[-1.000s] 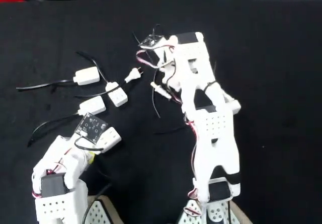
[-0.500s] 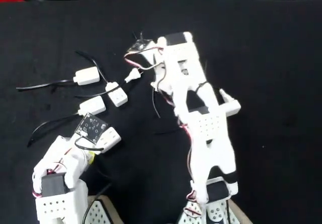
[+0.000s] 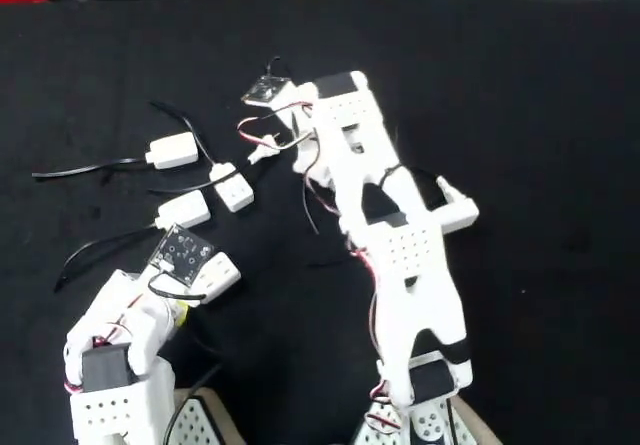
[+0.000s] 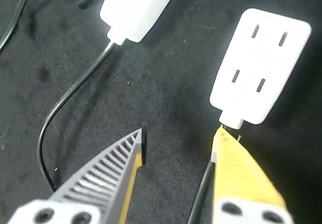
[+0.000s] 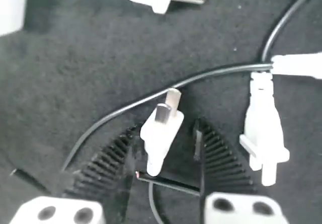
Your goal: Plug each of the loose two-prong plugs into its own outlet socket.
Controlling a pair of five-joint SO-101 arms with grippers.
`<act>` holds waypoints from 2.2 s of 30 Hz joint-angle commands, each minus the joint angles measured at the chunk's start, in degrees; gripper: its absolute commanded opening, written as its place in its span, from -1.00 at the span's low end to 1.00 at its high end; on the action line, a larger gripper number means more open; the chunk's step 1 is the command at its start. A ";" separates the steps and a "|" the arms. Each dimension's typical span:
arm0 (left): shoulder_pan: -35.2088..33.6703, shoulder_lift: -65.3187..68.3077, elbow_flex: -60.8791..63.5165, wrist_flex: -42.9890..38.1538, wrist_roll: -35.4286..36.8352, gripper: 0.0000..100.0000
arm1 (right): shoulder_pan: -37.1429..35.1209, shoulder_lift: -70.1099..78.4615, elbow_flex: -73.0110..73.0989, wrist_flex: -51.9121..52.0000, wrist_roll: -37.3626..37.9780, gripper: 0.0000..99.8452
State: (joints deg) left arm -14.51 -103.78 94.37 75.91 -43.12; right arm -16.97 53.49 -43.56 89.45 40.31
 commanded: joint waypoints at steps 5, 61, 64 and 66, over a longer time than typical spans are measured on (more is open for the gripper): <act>-0.40 -0.09 0.92 1.58 -0.88 -0.55 | 4.57 2.59 -1.27 -2.37 0.97 -0.72; 1.54 -0.09 1.10 1.14 -0.44 -0.55 | -18.64 -64.13 95.87 -34.46 -9.49 -0.58; 1.54 -0.09 1.10 1.14 -0.44 -0.55 | -16.62 -64.31 96.31 -34.64 -9.41 -0.58; 1.54 -0.09 1.10 1.14 -0.44 -0.55 | -16.44 -64.13 96.31 -35.60 -9.41 -0.66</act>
State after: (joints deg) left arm -13.54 -103.78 94.46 75.91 -43.12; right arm -36.48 -9.98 52.44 54.55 31.16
